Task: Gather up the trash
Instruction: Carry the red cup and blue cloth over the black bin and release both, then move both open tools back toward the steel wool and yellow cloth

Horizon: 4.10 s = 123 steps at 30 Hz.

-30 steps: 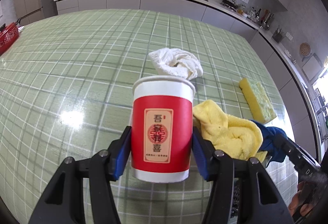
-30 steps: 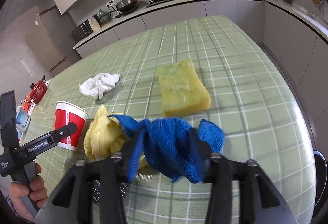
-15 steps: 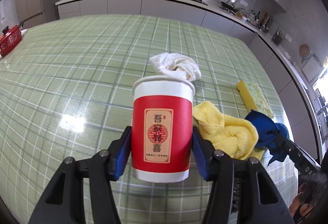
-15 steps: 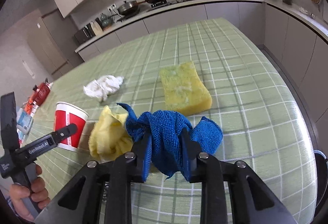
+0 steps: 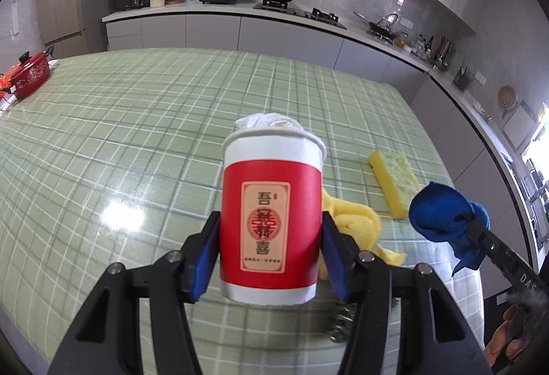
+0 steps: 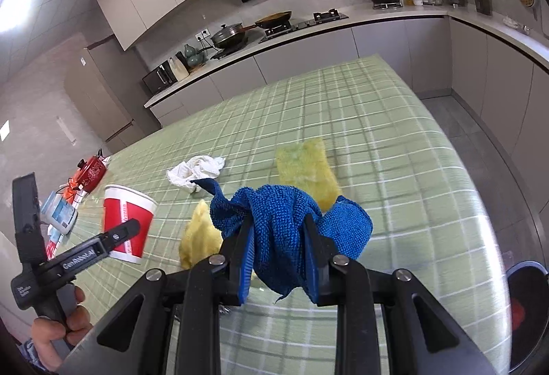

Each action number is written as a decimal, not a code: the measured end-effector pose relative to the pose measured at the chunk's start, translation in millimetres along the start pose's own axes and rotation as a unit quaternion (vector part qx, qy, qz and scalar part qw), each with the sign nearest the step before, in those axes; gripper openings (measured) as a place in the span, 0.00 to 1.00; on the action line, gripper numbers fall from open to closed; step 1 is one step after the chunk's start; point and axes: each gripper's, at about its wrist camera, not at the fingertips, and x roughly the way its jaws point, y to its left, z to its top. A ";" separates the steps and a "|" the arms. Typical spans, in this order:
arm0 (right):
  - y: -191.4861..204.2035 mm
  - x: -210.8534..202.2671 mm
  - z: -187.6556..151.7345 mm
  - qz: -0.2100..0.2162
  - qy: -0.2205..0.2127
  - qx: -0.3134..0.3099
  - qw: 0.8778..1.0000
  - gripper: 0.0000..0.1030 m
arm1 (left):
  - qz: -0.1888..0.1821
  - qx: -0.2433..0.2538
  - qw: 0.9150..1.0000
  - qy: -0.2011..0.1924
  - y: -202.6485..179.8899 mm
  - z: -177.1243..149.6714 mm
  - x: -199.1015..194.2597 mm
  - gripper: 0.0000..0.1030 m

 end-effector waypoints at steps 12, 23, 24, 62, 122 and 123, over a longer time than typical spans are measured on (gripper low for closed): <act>-64.1 -48.5 -9.8 -0.019 -0.014 0.021 1.000 0.27 | -0.029 0.017 0.999 -0.011 -63.6 -24.9 -22.0 0.55; -126.1 -112.0 -44.9 -0.119 -0.044 0.092 0.988 0.27 | -0.140 0.104 0.984 0.027 -150.5 -50.2 -6.9 0.55; -132.6 -117.5 -48.1 -0.125 -0.045 0.098 0.986 0.27 | -0.145 0.111 0.983 0.030 -159.2 -53.4 -6.7 0.55; -448.2 -131.9 -144.5 -0.143 0.095 0.132 0.976 0.49 | -0.092 0.141 0.966 0.195 -426.4 -228.1 102.3 0.75; -7.7 -14.5 -17.8 0.006 0.011 -0.021 1.000 0.51 | 0.028 -0.029 0.999 0.017 -14.6 -11.2 -15.4 0.76; -8.7 -12.9 -17.2 0.004 0.011 -0.020 1.000 0.51 | 0.027 -0.026 0.999 0.019 -15.5 -10.4 -13.9 0.76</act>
